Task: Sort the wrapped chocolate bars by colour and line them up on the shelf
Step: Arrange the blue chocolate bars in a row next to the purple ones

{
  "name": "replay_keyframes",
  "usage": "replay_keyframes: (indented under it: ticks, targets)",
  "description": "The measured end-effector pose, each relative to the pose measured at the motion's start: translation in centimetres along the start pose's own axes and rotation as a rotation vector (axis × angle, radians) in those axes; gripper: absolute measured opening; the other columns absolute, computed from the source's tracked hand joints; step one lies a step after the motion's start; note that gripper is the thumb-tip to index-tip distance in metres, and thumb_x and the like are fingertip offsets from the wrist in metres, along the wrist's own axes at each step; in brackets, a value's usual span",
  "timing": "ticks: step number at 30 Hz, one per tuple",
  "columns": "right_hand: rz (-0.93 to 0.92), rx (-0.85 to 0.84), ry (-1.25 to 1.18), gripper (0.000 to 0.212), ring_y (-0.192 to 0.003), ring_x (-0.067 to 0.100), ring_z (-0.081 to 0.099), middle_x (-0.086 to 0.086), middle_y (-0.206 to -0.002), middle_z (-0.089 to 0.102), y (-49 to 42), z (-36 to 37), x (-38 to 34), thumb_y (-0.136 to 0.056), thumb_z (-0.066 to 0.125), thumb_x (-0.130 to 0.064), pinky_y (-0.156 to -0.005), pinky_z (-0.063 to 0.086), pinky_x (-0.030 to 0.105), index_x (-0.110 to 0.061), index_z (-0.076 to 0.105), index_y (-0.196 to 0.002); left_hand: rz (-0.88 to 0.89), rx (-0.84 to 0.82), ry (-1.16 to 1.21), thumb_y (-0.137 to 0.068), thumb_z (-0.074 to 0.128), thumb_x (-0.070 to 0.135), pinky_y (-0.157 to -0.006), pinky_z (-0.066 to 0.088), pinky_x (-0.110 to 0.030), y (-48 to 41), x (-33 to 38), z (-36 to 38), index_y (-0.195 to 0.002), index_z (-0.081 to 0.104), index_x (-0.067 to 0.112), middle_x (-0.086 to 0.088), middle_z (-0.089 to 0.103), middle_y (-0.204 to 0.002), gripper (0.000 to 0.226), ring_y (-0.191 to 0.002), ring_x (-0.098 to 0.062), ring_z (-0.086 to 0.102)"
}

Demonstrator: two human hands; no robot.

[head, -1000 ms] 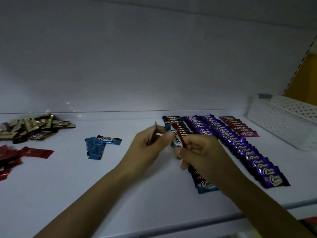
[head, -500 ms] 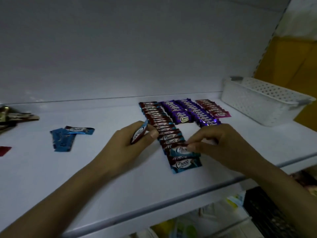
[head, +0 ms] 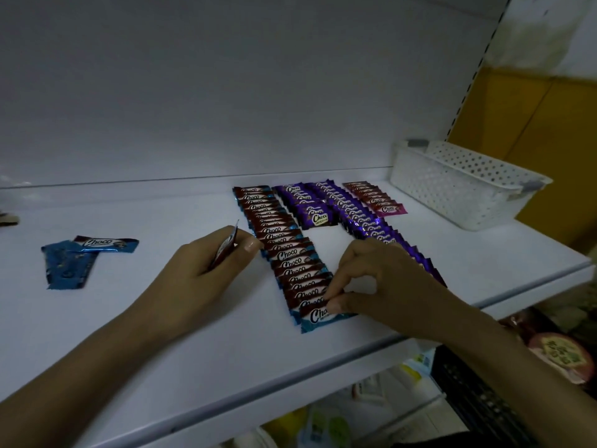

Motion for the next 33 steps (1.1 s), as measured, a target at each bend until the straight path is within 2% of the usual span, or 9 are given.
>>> replay_keyframes:
  ticks: [5, 9, 12, 15, 19, 23, 28, 31, 33]
  targets:
    - [-0.021, 0.019, 0.074, 0.018, -0.087, 0.003, 0.049, -0.015, -0.083, 0.057, -0.1, 0.4, -0.1, -0.072, 0.077, -0.037, -0.094, 0.036, 0.037, -0.041, 0.059, -0.071, -0.009, -0.017, -0.003, -0.087, 0.042, 0.055, -0.052, 0.033, -0.012, 0.1, 0.0, 0.0, -0.091, 0.064, 0.016, 0.007, 0.047, -0.060, 0.045, -0.055, -0.001, 0.040]
    - [-0.001, 0.078, 0.049, 0.012, -0.080, 0.001, 0.053, -0.017, -0.082, 0.060, -0.2, -1.0, 0.0, -0.072, 0.069, -0.043, -0.076, 0.041, 0.020, -0.038, 0.059, -0.076, 0.019, -0.037, -0.003, -0.088, 0.042, 0.059, -0.055, 0.033, -0.016, 0.0, -0.1, 0.0, -0.091, 0.063, 0.014, -0.005, 0.049, -0.066, 0.050, -0.059, -0.004, 0.042]
    - [0.004, 0.197, -0.052, 0.004, -0.078, 0.003, 0.058, -0.017, -0.079, 0.065, -0.6, -2.8, 0.0, -0.078, 0.069, -0.032, -0.066, 0.043, 0.012, -0.028, 0.066, -0.079, 0.029, -0.035, -0.026, -0.091, 0.042, 0.057, -0.056, 0.035, -0.018, 0.1, 0.0, 0.0, -0.089, 0.062, 0.013, 0.000, 0.053, -0.067, 0.049, -0.060, -0.007, 0.046]
    - [-0.022, 0.188, -0.135, 0.016, -0.075, -0.003, 0.059, -0.021, -0.075, 0.065, -1.4, -2.7, -1.6, -0.078, 0.058, -0.049, -0.064, 0.043, 0.007, -0.034, 0.062, -0.076, 0.055, -0.041, -0.156, -0.082, 0.042, 0.061, -0.061, 0.043, -0.023, 0.2, 0.3, 0.0, -0.088, 0.063, 0.020, 0.007, 0.063, -0.073, 0.047, -0.067, -0.009, 0.057]
    - [-0.041, 0.037, -0.319, 0.039, -0.067, 0.002, 0.065, -0.005, -0.074, 0.071, -2.5, 0.7, -4.5, -0.073, 0.061, -0.058, -0.061, 0.051, 0.018, -0.028, 0.062, -0.097, 0.144, -0.028, -0.444, -0.089, 0.048, 0.057, -0.057, 0.041, -0.024, 0.3, 0.4, -0.1, -0.087, 0.059, 0.034, 0.019, 0.056, -0.073, 0.025, -0.066, -0.006, 0.055]
    - [-0.054, 0.069, -0.364, 0.025, -0.071, 0.017, 0.068, 0.005, -0.076, 0.071, -3.5, 3.3, -5.4, -0.079, 0.074, -0.016, -0.069, 0.056, 0.039, -0.012, 0.065, -0.103, 0.223, 0.008, -0.538, -0.074, 0.058, 0.039, -0.050, 0.029, -0.016, 0.5, 0.4, -0.1, -0.082, 0.062, 0.025, 0.018, 0.045, -0.067, 0.017, -0.058, -0.009, 0.046]
    - [-0.050, 0.139, -0.491, 0.021, -0.068, 0.032, 0.067, 0.017, -0.070, 0.069, -4.3, 2.7, -4.6, -0.080, 0.069, -0.001, -0.067, 0.056, 0.039, -0.016, 0.066, -0.095, 0.231, 0.027, -0.486, -0.077, 0.058, 0.054, -0.059, 0.048, -0.025, 0.5, 0.3, -0.3, -0.110, 0.061, 0.033, 0.016, 0.068, -0.094, 0.040, -0.074, -0.007, 0.060]
    - [-0.002, 0.151, -0.542, 0.021, -0.069, 0.033, 0.068, 0.023, -0.072, 0.068, -5.0, 2.2, -4.1, -0.082, 0.066, -0.003, -0.072, 0.056, 0.041, -0.018, 0.066, -0.096, 0.247, 0.020, -0.498, -0.077, 0.060, 0.058, -0.065, 0.049, -0.022, 0.4, 0.1, -0.4, -0.122, 0.052, 0.040, 0.021, 0.065, -0.103, 0.049, -0.081, 0.000, 0.058]
    - [0.004, 0.140, -0.532, 0.022, -0.069, 0.028, 0.069, 0.021, -0.073, 0.069, -5.7, 2.2, -4.2, -0.083, 0.066, -0.004, -0.074, 0.057, 0.038, -0.021, 0.064, -0.095, 0.234, 0.022, -0.471, -0.077, 0.055, 0.062, -0.065, 0.047, -0.018, 0.4, 0.1, -0.6, -0.121, 0.048, 0.045, 0.027, 0.059, -0.096, 0.047, -0.079, 0.004, 0.055]
Point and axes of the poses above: each hand's wrist, its own y-axis away from the middle knuckle, its own z-axis out of the palm, x = y × z, the point moved 2 cm from there along -y, towards the middle knuckle
